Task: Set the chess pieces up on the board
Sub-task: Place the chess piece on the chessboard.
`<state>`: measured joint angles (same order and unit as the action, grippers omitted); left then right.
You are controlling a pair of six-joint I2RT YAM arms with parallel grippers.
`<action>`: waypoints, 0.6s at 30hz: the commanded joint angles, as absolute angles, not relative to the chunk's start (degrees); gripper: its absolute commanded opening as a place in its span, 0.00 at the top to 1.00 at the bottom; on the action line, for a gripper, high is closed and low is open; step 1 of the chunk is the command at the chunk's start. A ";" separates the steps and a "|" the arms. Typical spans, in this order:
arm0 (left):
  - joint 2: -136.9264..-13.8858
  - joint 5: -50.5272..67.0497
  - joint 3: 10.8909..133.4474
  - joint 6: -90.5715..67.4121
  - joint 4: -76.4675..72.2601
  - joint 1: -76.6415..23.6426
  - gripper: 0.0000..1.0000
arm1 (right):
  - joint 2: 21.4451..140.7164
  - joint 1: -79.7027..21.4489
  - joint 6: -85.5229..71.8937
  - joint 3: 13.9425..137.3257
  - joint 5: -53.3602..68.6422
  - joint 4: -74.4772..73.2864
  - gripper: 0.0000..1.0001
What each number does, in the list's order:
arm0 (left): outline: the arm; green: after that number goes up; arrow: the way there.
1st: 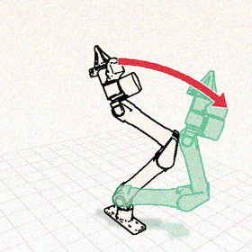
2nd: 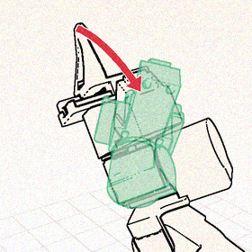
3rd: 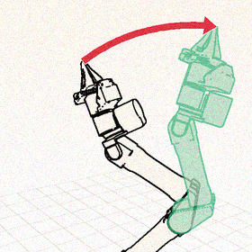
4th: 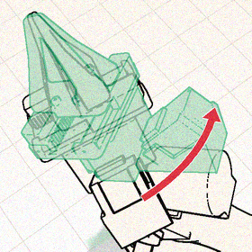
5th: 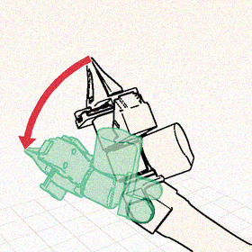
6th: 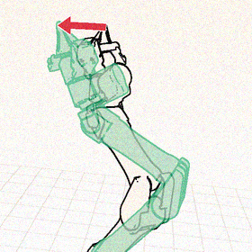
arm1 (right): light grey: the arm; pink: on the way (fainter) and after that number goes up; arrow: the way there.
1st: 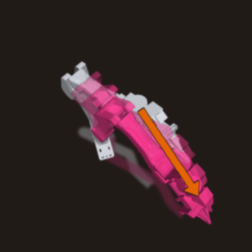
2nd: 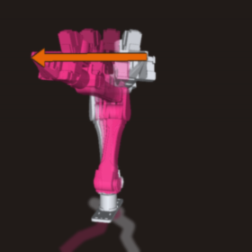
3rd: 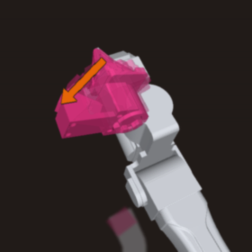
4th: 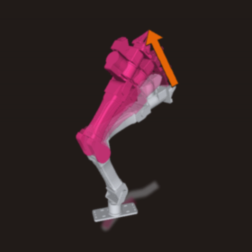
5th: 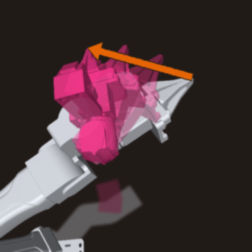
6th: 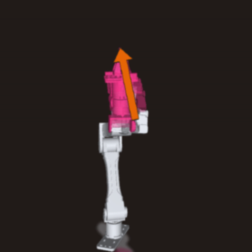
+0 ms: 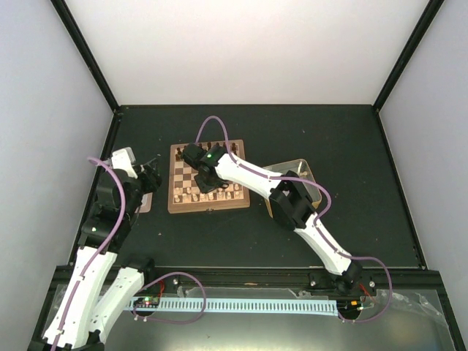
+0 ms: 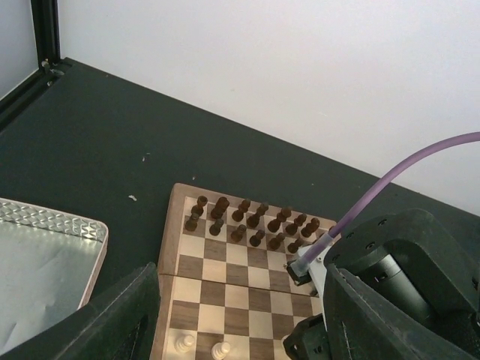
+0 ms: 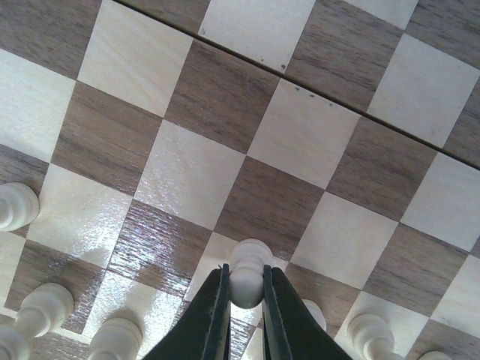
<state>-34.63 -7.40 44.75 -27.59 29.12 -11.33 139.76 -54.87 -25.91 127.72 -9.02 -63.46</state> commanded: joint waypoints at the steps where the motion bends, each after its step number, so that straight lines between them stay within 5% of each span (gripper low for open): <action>1: -35.07 -7.73 44.82 -26.62 27.78 -11.43 0.38 | 140.20 -54.59 -26.41 129.23 -8.01 -64.25 0.86; 18: -35.50 -7.60 44.30 -26.58 27.25 -11.43 0.38 | 137.07 -53.80 -27.59 129.66 -10.31 -62.66 0.72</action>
<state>-35.16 -7.40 44.38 -27.55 28.82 -11.33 139.76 -54.50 -27.14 127.85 -8.88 -63.42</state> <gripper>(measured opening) 0.617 0.276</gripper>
